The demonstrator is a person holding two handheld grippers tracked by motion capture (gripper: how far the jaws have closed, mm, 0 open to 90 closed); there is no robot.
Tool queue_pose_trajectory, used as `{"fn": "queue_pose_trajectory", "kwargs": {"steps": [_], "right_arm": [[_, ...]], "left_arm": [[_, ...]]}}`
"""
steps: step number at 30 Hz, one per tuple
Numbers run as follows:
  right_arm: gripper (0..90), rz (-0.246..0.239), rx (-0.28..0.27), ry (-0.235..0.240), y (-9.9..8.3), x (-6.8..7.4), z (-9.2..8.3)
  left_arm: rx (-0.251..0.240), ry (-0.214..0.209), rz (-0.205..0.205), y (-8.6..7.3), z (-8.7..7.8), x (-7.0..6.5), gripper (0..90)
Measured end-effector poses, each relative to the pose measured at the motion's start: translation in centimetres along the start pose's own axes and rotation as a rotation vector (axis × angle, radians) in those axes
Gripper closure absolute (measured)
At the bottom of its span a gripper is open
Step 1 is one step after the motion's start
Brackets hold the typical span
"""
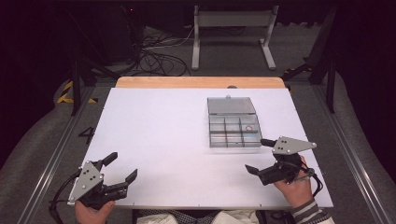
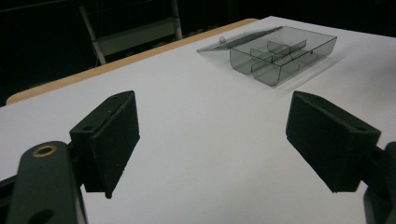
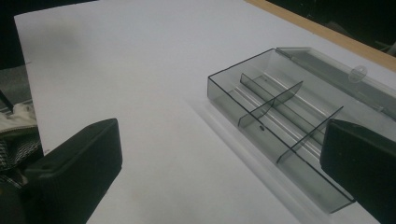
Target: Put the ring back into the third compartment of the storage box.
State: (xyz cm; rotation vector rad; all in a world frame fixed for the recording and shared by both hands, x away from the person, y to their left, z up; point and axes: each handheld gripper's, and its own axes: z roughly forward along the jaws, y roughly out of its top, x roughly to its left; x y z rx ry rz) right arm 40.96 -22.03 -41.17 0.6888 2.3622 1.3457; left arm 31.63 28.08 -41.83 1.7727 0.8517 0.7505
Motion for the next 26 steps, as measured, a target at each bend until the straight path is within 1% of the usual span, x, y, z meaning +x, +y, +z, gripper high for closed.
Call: {"fn": "queue_pose_trajectory", "kwargs": {"steps": [5,7,8,13,14,20,26], "right_arm": [[0.0,-0.008,0.006,-0.004,-1.1,0.8,0.3],[0.0,0.002,0.010,-0.002,-1.6,0.9,0.6],[0.0,0.008,0.012,-0.005,-1.9,1.0,0.7],[0.0,0.035,0.020,-0.011,-3.0,1.2,1.4],[0.0,0.033,0.022,-0.013,-3.1,1.3,1.5],[0.0,0.009,0.024,-0.028,-3.2,1.5,1.6],[0.0,0.012,0.005,-0.038,-3.2,1.5,1.4]], "left_arm": [[0.001,-0.001,0.004,0.0,0.0,-0.1,18.0],[0.004,-0.003,0.007,0.0,0.0,-0.1,18.0],[0.005,-0.005,0.003,0.0,0.0,-0.2,18.0],[0.014,-0.003,0.013,0.0,0.1,-0.1,18.0],[0.018,-0.004,0.006,-0.1,0.2,-0.2,18.0],[0.018,-0.005,0.004,-0.1,0.3,-0.2,17.7],[0.020,-0.008,0.005,-0.1,0.4,-0.2,17.4]]}}
